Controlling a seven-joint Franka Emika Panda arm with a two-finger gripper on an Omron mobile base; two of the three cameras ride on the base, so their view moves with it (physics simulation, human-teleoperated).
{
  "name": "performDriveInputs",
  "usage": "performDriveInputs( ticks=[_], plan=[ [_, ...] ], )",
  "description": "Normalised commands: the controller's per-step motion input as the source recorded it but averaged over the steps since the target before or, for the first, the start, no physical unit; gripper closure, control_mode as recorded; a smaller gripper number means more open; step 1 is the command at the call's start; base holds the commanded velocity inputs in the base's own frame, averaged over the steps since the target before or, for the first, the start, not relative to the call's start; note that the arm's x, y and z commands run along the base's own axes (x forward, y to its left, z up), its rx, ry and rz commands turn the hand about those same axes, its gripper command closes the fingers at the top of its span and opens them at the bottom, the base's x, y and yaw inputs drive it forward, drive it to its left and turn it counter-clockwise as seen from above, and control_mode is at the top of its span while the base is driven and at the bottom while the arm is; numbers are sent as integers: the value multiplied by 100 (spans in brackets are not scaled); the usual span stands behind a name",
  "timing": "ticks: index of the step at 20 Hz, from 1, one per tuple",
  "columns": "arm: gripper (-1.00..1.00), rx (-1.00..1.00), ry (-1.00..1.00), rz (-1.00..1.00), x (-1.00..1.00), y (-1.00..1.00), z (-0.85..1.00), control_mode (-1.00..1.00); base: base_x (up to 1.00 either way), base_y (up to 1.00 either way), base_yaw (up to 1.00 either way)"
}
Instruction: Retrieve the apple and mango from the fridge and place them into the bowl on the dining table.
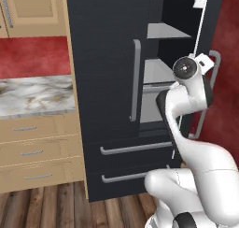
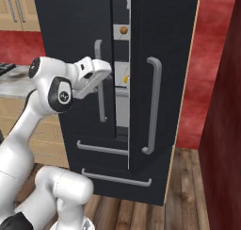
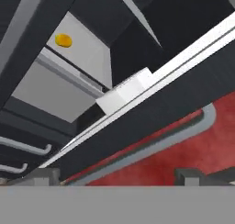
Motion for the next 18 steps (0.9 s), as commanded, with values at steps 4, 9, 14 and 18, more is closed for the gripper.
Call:
performDriveInputs(
  ticks=[4,9,14,18],
  plan=[
    [-100,-25,35,0,35,31,16,-100,0,0,0],
    [-100,-14,29,0,45,-2,32,-100,0,0,0],
    [-100,-2,23,0,74,-34,2,-100,0,0,0],
    [-100,-1,16,0,86,-33,0,-100,0,0,0]
  ],
)
